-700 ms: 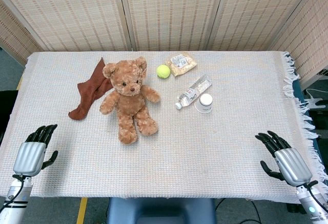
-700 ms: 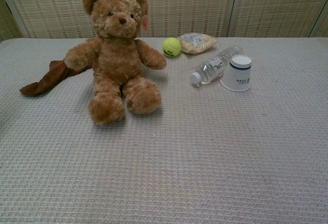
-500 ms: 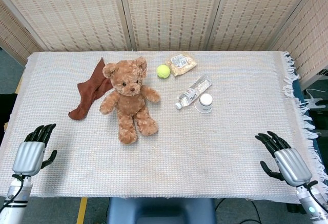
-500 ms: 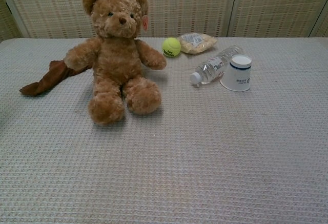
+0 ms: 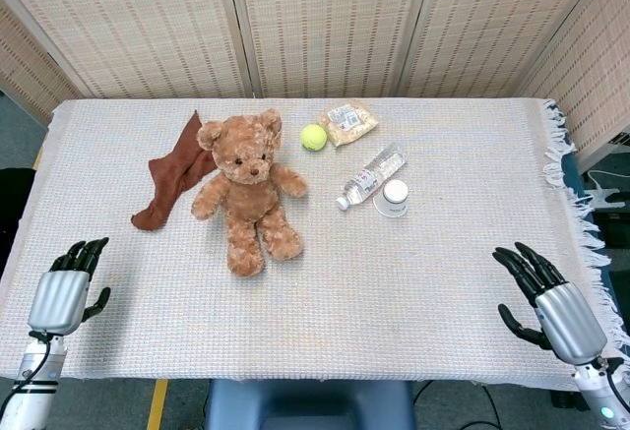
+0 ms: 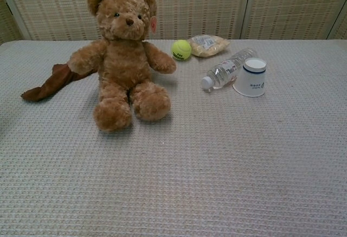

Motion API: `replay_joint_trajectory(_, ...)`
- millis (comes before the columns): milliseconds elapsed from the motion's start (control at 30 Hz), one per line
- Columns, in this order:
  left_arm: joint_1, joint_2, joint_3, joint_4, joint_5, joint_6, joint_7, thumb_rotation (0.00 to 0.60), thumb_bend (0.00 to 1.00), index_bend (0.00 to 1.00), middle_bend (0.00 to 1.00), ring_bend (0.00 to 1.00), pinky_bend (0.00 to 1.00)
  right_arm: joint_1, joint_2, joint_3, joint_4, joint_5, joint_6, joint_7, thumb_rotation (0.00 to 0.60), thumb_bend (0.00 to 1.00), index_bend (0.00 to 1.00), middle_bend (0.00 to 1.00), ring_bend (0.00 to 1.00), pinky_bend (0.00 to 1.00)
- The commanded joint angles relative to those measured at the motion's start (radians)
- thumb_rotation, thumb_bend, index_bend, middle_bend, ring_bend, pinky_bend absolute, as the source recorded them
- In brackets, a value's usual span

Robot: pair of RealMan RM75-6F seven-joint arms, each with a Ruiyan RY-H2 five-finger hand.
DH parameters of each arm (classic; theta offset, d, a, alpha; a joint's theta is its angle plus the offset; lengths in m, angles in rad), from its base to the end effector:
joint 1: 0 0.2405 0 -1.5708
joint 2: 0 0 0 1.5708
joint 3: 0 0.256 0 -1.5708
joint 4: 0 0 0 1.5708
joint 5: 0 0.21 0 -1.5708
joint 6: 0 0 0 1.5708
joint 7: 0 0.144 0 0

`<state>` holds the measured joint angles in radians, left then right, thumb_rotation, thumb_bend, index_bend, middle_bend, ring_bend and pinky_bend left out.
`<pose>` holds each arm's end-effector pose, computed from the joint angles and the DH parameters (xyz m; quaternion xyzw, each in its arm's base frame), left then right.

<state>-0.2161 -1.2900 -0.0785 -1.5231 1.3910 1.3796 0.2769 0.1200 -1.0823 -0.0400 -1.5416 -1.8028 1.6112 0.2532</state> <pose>-0.3016 0.2271 0.1061 -0.6398 -0.3400 -0.3283 0.6060 -0.2830 -0.1668 0.1620 0.6541 -0.3587 0.4895 0.4516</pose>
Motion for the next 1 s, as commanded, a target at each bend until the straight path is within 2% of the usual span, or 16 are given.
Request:
replay_joint_trajectory(33, -0.001, -0.011, -0.007, 0.006, -0.009, 0.003, 0.004, 0.600, 0.35, 0.06, 0.14, 0.15, 0.29, -0.012, -0.017, 0.010, 0.020, -0.016, 0.034, -0.002, 0.600, 0.32, 0.07, 0.09, 0.00, 0.16)
replay_joint_trajectory(300, -0.024, -0.102, -0.098, -0.005, -0.152, -0.020, -0.011, 0.600, 0.35, 0.07, 0.19, 0.19, 0.33, -0.011, 0.002, 0.009, 0.004, -0.004, 0.035, 0.030, 0.600, 0.32, 0.07, 0.09, 0.00, 0.16)
replay_joint_trajectory(467, -0.046, -0.145, -0.134, -0.004, -0.198, -0.026, 0.002, 0.600, 0.35, 0.08, 0.20, 0.19, 0.33, -0.007, 0.008, 0.007, -0.001, -0.002, 0.028, 0.038, 0.600, 0.32, 0.07, 0.09, 0.00, 0.16)
replay_joint_trajectory(500, -0.075, -0.208, -0.178, -0.003, -0.249, -0.051, -0.030, 0.600, 0.35, 0.08, 0.20, 0.19, 0.33, -0.004, 0.014, 0.001, -0.003, -0.001, 0.013, 0.041, 0.600, 0.32, 0.07, 0.09, 0.00, 0.16)
replay_joint_trajectory(600, -0.109, -0.279, -0.210, 0.043, -0.288, -0.058, -0.023, 0.600, 0.35, 0.08, 0.21, 0.20, 0.33, -0.001, 0.025, -0.003, -0.014, 0.005, 0.000, 0.040, 0.600, 0.32, 0.07, 0.09, 0.00, 0.16)
replay_joint_trajectory(1000, -0.263, -0.544, -0.304, 0.403, -0.338, -0.069, -0.020, 0.600, 0.35, 0.09, 0.22, 0.20, 0.33, 0.005, 0.047, -0.016, -0.029, -0.001, -0.015, 0.061, 0.600, 0.32, 0.07, 0.09, 0.00, 0.16)
